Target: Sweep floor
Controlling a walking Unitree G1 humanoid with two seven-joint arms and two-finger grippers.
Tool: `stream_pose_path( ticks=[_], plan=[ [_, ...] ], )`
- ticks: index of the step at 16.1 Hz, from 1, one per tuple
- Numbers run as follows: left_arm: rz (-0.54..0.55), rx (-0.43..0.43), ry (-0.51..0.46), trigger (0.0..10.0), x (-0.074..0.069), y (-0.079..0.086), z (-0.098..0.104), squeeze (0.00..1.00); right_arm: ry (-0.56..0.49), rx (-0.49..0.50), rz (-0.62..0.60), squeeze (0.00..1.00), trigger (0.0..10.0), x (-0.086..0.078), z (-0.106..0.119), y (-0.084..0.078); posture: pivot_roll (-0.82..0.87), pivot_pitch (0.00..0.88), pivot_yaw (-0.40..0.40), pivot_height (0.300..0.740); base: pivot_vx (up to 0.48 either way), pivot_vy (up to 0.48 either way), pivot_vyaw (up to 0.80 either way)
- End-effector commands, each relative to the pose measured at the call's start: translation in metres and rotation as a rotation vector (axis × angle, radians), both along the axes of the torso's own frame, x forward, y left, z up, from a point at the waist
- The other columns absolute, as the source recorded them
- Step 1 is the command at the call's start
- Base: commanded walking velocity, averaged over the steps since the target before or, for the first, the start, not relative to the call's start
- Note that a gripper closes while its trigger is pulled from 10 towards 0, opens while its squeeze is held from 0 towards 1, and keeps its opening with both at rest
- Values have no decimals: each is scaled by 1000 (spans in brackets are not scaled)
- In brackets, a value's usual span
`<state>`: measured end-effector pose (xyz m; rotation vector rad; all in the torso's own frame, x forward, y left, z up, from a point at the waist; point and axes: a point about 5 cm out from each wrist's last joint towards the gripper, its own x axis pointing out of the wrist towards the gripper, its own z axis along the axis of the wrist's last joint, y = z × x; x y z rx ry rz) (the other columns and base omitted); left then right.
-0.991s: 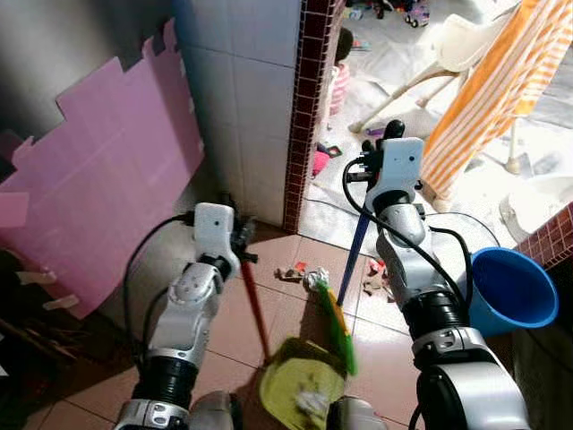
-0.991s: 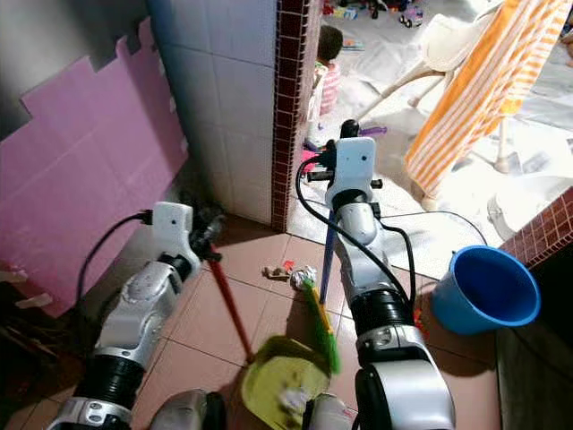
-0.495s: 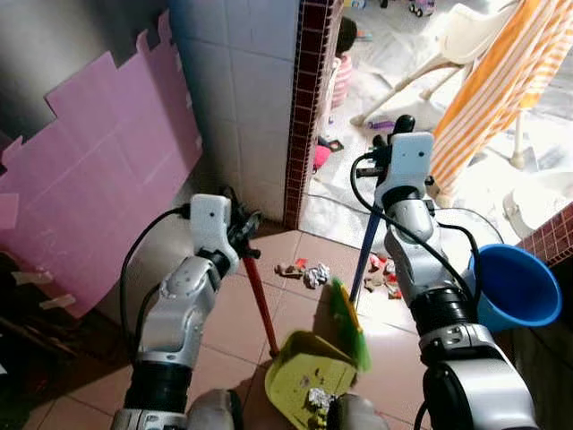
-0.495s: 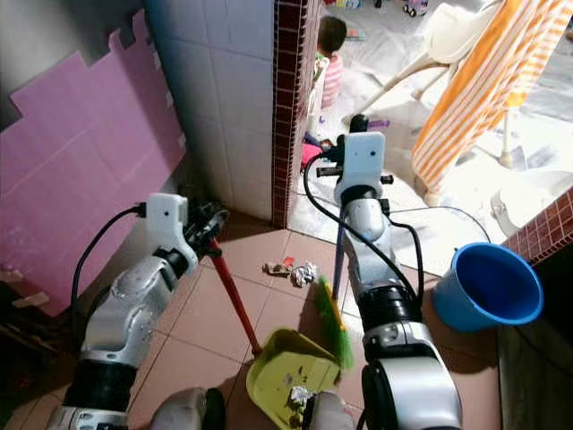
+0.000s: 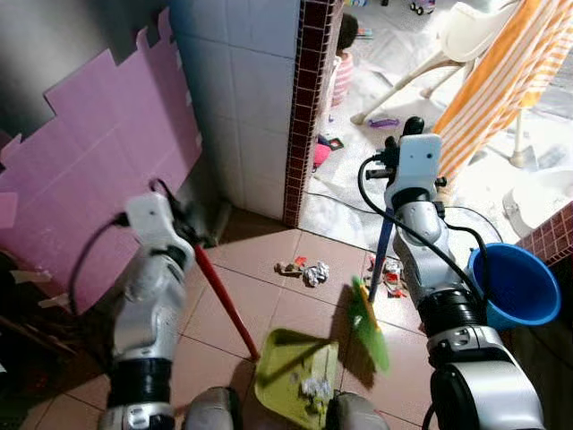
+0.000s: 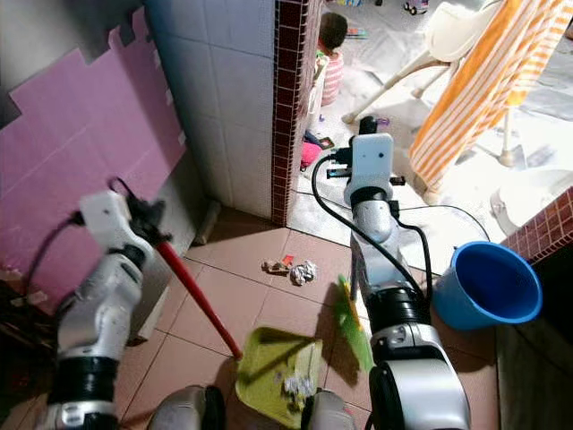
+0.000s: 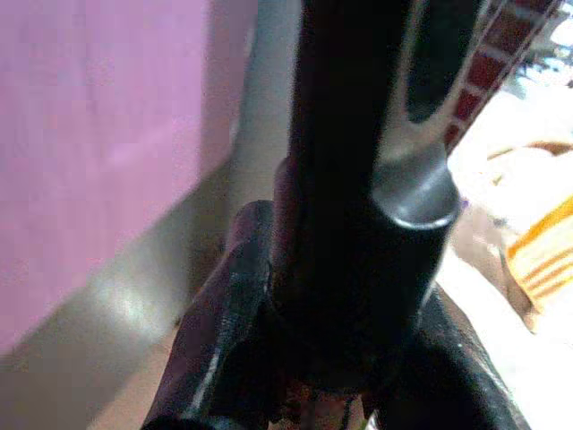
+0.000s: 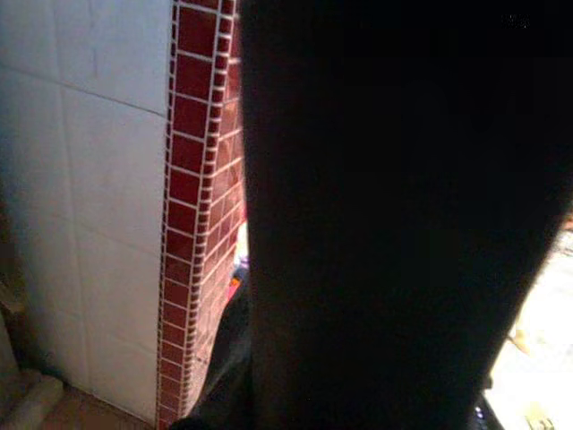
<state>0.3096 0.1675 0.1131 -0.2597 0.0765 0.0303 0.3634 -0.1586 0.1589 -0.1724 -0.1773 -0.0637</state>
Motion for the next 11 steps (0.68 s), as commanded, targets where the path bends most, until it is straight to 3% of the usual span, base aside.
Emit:
stream_pose_path(
  ticks=[1, 2, 3, 6, 7, 9, 10, 11],
  plan=[
    [13, -7, -93, 10000, 6, -2, 19, 0, -31, -13, -8, 0, 10000, -1, 6, -3, 24, 122, -23, 740, 0, 0, 0],
    [29, 21, -119, 10000, 8, 1, 25, 0, -31, -18, -13, 0, 10000, -2, 6, -5, 25, 120, -24, 740, 0, 0, 0],
    [51, 102, -165, 10000, 11, 5, 36, 0, -26, -29, -18, 0, 10000, -4, 3, -8, 25, 120, -24, 740, 0, 0, 0],
    [94, 182, -240, 10000, 14, 8, 54, 0, -8, -39, -27, 0, 10000, -9, -4, -14, 20, 118, -28, 740, 0, 0, 0],
    [162, 229, -268, 10000, 15, 13, 62, 0, -4, -40, -28, 0, 10000, -11, -5, -15, 20, 118, -28, 740, 0, 0, 0],
    [178, 113, -257, 10000, 18, 13, 64, 0, 1, -39, -29, 0, 10000, -13, -6, -15, 13, 118, -34, 740, 0, 0, 0],
    [208, -52, -225, 10000, 21, 14, 61, 0, 4, -38, -25, 0, 10000, -15, -8, -14, 11, 118, -35, 740, 0, 0, 0],
    [242, -118, -210, 10000, 23, 17, 60, 0, 7, -38, -23, 0, 10000, -16, -9, -14, 11, 118, -35, 740, 0, 0, 0]
  ],
)
